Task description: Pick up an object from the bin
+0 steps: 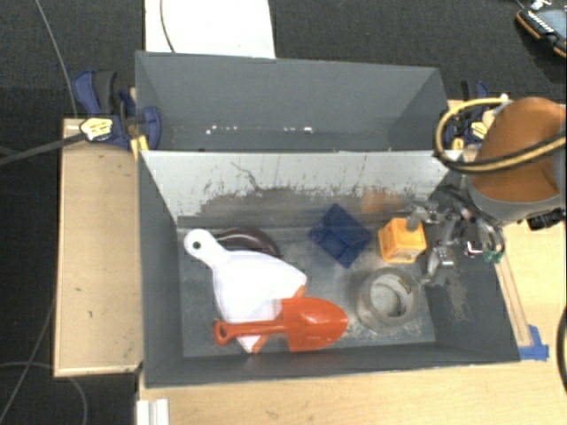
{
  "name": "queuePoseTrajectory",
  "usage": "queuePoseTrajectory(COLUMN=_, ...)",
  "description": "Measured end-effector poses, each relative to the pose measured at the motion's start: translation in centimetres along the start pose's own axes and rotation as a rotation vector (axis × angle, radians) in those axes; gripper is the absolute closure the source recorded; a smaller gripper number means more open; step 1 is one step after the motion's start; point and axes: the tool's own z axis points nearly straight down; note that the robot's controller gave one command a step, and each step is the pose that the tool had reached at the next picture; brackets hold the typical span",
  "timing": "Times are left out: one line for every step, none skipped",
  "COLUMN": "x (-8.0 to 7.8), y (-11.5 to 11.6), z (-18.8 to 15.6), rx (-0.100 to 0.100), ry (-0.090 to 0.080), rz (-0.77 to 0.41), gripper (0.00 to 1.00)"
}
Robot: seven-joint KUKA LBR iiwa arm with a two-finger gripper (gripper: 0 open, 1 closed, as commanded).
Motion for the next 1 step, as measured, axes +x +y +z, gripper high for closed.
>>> queuePoseTrajectory(x=1.94, y=1.41, z=0.22, rx=-0.001, ry=-0.004, rz=0.017, gripper=0.0)
